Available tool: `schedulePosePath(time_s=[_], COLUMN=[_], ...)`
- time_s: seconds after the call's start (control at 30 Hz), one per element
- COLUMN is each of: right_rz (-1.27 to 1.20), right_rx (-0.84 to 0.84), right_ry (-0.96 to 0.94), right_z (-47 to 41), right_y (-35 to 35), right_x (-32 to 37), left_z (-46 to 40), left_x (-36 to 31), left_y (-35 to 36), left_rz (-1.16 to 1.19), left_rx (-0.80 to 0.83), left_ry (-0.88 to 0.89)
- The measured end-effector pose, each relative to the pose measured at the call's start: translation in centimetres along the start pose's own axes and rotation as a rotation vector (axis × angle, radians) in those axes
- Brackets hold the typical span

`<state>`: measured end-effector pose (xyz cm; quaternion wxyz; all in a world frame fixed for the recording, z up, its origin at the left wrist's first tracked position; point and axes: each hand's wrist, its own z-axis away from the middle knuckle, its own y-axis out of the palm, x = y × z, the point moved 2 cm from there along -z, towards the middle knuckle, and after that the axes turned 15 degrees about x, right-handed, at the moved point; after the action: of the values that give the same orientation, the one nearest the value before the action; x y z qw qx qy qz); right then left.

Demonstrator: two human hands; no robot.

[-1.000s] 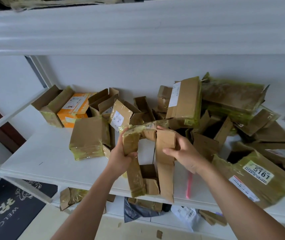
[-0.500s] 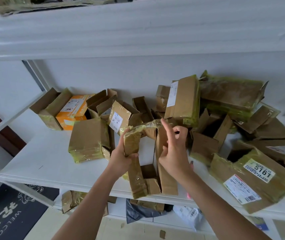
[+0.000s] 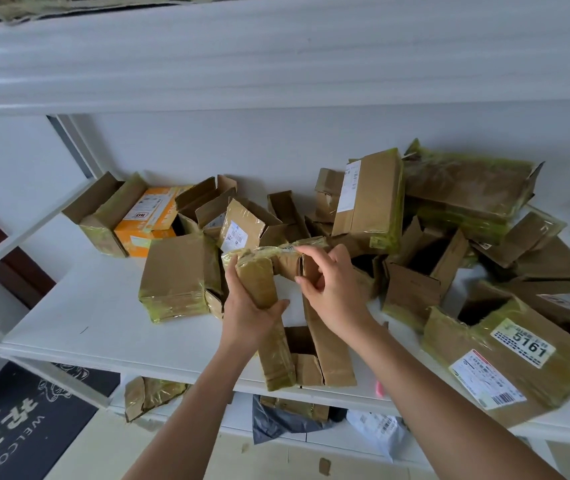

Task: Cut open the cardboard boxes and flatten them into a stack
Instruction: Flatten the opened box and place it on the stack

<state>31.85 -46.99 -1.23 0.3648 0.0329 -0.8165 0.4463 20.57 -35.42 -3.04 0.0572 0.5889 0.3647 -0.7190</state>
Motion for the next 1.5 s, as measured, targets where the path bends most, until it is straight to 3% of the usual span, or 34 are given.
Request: schedulePosePath(time_s=[0.17, 0.47, 0.73, 0.87, 0.93, 1.0, 1.07, 1.23, 1.4, 1.47, 1.5], right_rz=[0.011, 0.031, -0.001, -0.038, 0.059, 0.149, 0.065, -0.138, -0.247, -0.191, -0.164], right_rx=[-0.013, -0.007, 0.003, 0.144, 0.152, 0.147, 0.185, 0.475, 0.664, 0.718, 0.732], right_ry=[0.035, 0.026, -0.020, -0.032, 0.033, 0.098, 0.136, 0.205, 0.282, 0.329, 0.339], right_z=[0.4, 0.8, 0.9, 3.0, 5.2, 7.1, 8.2, 7.4, 6.4, 6.4, 6.4], right_y=[0.7, 0.3, 0.8, 2.2, 3.1, 3.6, 3.5, -0.3, -1.4, -0.4, 0.2], right_x=[0.2, -0.3, -0.2, -1.5, -2.5, -3.7, -3.8, -1.6, -3.7, -4.2, -4.2], left_z=[0.6, 0.6, 0.9, 0.4, 0.2, -0.1, -0.3, -0.7, 0.2, 1.0, 1.4], left_x=[-0.3, -0.1, 0.4, -0.2, -0.8, -1.4, -1.9, -1.8, 0.1, 1.2, 1.9], left_y=[0.9, -0.8, -2.2, -1.8, -1.9, -1.9, -1.9, -2.4, -2.3, -1.6, -1.1], left_rz=[-0.068, 0.007, 0.097, 0.092, 0.030, -0.023, -0.039, 0.042, 0.207, 0.066, -0.141], left_rx=[-0.108, 0.270, 0.321, 0.097, 0.004, -0.053, -0.085, -0.058, 0.114, 0.149, 0.178], left_ry=[-0.037, -0.134, -0.156, -0.150, -0.177, -0.201, -0.219, -0.371, -0.465, -0.417, -0.350])
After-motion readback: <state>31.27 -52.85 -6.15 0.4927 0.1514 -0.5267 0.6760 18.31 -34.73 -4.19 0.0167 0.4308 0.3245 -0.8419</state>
